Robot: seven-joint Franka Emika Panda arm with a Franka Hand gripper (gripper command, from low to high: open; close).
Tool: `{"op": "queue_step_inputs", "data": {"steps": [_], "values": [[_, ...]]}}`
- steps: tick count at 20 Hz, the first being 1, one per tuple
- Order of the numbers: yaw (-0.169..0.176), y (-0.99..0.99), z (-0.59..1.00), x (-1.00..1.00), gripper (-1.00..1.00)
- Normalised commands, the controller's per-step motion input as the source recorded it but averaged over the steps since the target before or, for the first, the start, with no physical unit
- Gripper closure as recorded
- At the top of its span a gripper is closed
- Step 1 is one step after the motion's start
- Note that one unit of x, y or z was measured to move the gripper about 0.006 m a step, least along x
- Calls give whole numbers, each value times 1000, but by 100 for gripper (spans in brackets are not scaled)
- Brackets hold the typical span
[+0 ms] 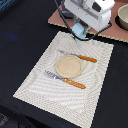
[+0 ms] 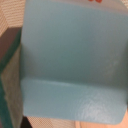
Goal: Interact with the objects in diverse but meaningful ways.
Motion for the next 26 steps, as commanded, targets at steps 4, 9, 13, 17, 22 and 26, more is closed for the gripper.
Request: {"op": "queue_step_inputs", "data": {"steps": [4, 9, 13, 17, 22, 26], "values": [[39, 0, 17, -281, 100], [35, 0, 35, -389, 100], [30, 0, 129, -325, 100], [43, -7, -124, -316, 100], [48, -37, -181, -307, 100], [25, -31, -82, -307, 100]]}}
